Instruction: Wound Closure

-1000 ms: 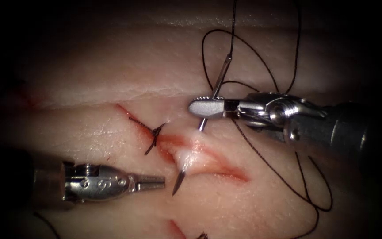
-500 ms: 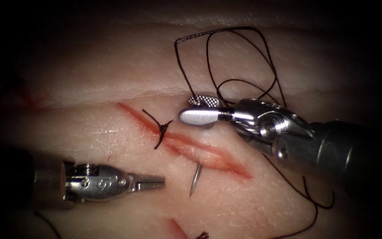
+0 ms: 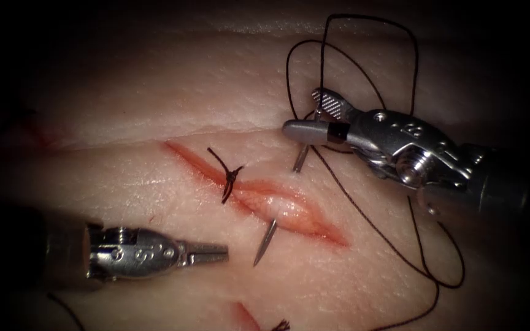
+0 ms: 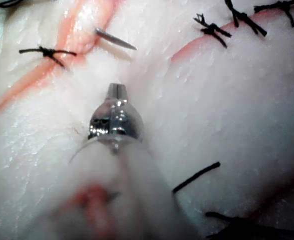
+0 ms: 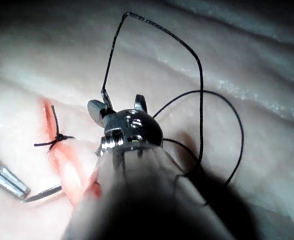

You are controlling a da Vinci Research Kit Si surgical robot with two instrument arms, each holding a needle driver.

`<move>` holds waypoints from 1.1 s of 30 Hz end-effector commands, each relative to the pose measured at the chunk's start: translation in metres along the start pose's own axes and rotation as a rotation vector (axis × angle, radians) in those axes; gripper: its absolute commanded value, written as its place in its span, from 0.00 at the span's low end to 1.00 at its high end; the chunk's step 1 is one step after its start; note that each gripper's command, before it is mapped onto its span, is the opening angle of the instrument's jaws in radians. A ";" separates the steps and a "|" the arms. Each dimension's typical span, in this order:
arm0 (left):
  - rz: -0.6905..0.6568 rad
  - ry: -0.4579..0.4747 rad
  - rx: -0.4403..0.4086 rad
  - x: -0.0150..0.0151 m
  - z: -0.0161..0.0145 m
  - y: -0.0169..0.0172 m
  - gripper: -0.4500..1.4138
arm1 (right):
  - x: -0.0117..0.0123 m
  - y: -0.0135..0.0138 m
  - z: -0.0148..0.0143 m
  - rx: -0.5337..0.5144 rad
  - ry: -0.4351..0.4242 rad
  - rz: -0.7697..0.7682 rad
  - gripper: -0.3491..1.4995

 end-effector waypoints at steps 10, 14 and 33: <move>0.003 0.002 -0.003 -0.0002 0.0007 0.0000 0.22 | -0.0016 -0.0021 0.0008 0.078 -0.072 0.215 0.00; 0.002 0.002 -0.002 -0.0001 0.0008 0.0000 0.22 | -0.0027 -0.0030 0.0009 0.147 -0.110 0.293 0.00; 0.094 0.002 -0.010 0.0008 0.0002 0.0006 0.25 | -0.0034 -0.0035 0.0010 0.340 0.027 0.593 0.92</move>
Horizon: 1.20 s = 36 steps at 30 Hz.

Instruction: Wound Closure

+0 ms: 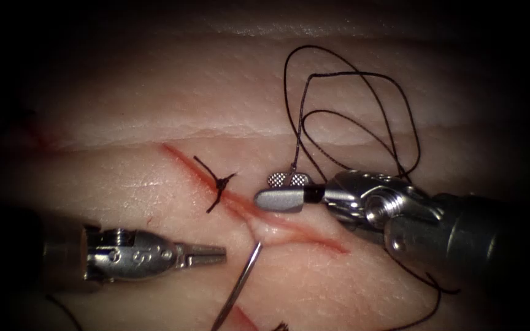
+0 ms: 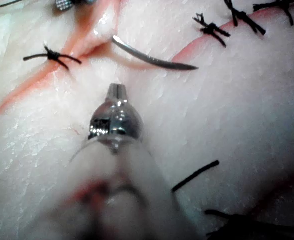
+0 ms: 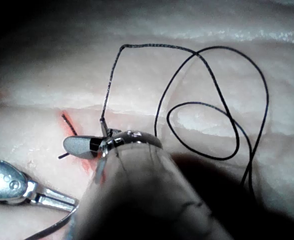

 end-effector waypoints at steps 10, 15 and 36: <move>0.404 0.014 -0.026 0.0048 -0.0009 0.0030 0.43 | 0.0032 0.0017 -0.0032 0.024 0.087 -0.032 0.91; 0.521 0.041 -0.005 0.0059 -0.0004 0.0023 0.72 | 0.0028 0.0020 -0.0041 0.033 0.122 -0.039 0.90; 0.532 0.119 0.020 0.0050 0.0024 -0.0008 0.40 | -0.0006 0.0033 -0.0029 0.024 0.121 -0.089 0.87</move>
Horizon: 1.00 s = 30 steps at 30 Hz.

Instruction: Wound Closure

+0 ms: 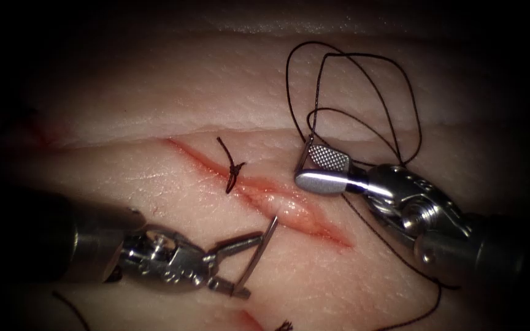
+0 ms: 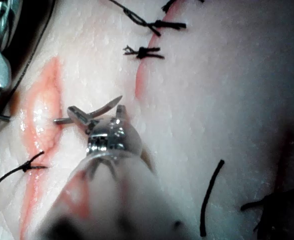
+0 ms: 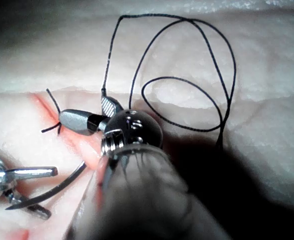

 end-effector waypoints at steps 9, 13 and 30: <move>-0.100 0.104 -0.105 0.0008 -0.0002 0.0007 0.00 | 0.0000 -0.0007 -0.0011 0.022 -0.024 0.018 0.65; -0.178 0.151 -0.166 0.0019 -0.0010 0.0013 0.00 | 0.0006 -0.0014 -0.0024 0.018 -0.051 -0.134 0.60; -0.613 0.261 -0.283 0.0101 -0.0105 0.0004 0.00 | -0.0008 -0.0061 -0.0023 0.057 -0.206 -0.530 0.46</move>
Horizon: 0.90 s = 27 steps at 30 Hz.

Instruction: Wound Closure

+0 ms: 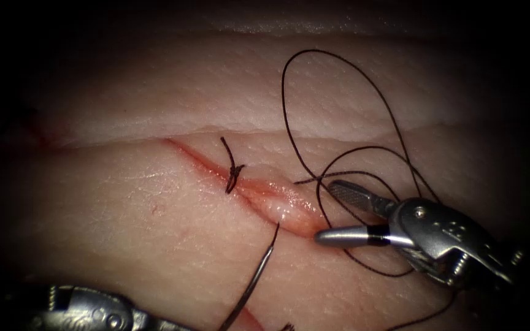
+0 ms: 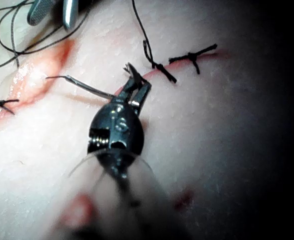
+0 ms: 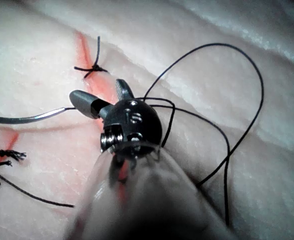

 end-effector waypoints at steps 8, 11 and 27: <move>0.198 0.003 0.265 0.0042 -0.0058 0.0002 0.00 | 0.0010 -0.0052 0.0016 0.052 0.026 0.328 0.72; 0.259 0.015 0.352 0.0066 -0.0066 -0.0011 0.00 | 0.0017 -0.0062 0.0014 0.071 0.077 0.443 0.62; 0.455 0.006 0.445 0.0090 -0.0012 -0.0047 0.00 | 0.0072 -0.0038 -0.0012 -0.027 0.141 0.710 0.65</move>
